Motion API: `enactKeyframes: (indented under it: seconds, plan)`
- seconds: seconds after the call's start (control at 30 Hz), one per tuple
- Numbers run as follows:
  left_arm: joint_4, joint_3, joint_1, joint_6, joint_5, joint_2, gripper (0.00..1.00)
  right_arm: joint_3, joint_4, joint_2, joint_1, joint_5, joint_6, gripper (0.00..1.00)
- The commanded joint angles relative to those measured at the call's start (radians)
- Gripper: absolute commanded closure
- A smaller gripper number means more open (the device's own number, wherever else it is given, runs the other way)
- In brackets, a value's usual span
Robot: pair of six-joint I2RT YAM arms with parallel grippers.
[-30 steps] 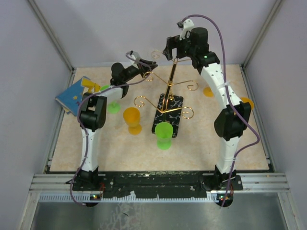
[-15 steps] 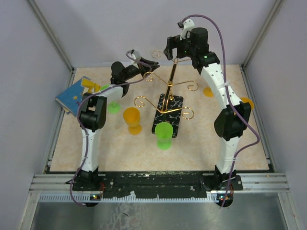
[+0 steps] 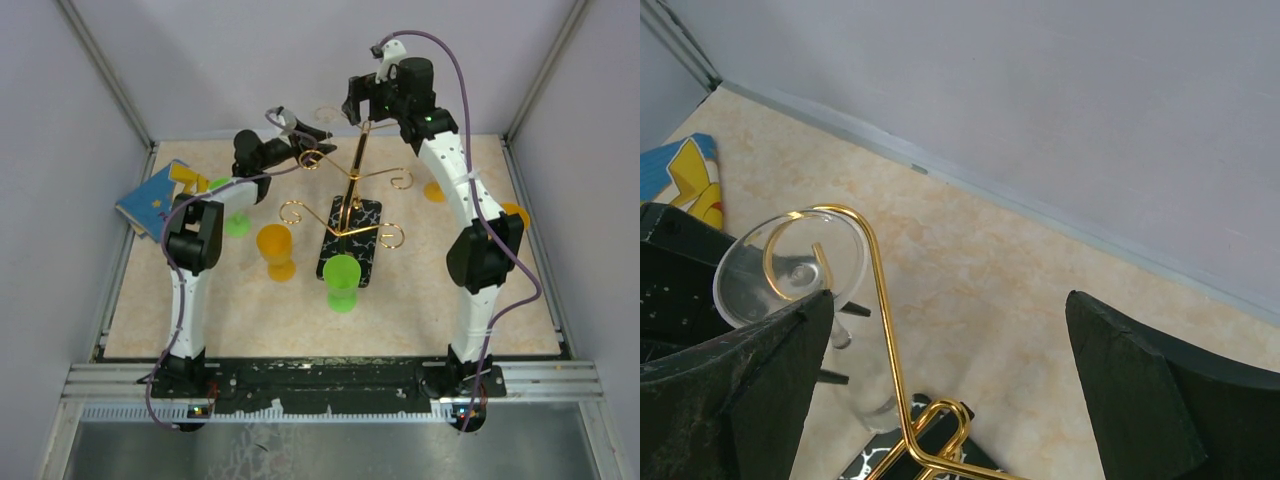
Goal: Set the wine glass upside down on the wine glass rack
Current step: Adjust the wine glass in the wine rack.
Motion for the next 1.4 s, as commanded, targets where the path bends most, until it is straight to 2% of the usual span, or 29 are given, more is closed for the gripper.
enactKeyframes:
  seconds: [0.0, 0.13, 0.37, 0.67, 0.7, 0.87, 1.07, 1.27, 1.37]
  plan:
    - [0.033, -0.033, -0.012, 0.011, 0.033, -0.045, 0.48, 0.031, 0.037, -0.012, -0.002, 0.019, -0.013, 0.01]
    - [0.025, -0.055, -0.010, 0.027, 0.007, -0.058, 0.41, 0.027, 0.038, -0.020, -0.002, 0.030, -0.013, 0.01]
    - [0.007, -0.104, 0.007, 0.046, -0.002, -0.099, 0.36, 0.026, 0.036, -0.041, -0.003, 0.064, -0.007, 0.01]
    - [-0.098, -0.207, 0.030, 0.130, -0.046, -0.200, 0.31, 0.027, 0.046, -0.063, -0.067, 0.047, 0.128, 0.01]
    - [-0.107, -0.215, 0.034, 0.137, -0.051, -0.211, 0.29, 0.022, 0.047, -0.066, -0.077, 0.053, 0.138, 0.01]
    - [-0.144, -0.253, 0.049, 0.164, -0.090, -0.256, 0.02, -0.017, 0.054, -0.099, -0.108, 0.111, 0.139, 0.01]
    - [-0.123, -0.292, 0.074, 0.132, -0.109, -0.299, 0.00, -0.091, 0.109, -0.166, -0.177, 0.096, 0.189, 0.01]
    - [-0.145, -0.303, 0.096, 0.121, -0.131, -0.322, 0.01, -0.102, 0.081, -0.188, -0.187, 0.128, 0.135, 0.01]
    - [-0.214, -0.307, 0.126, 0.140, -0.171, -0.359, 0.05, -0.120, 0.084, -0.204, -0.195, 0.135, 0.127, 0.01]
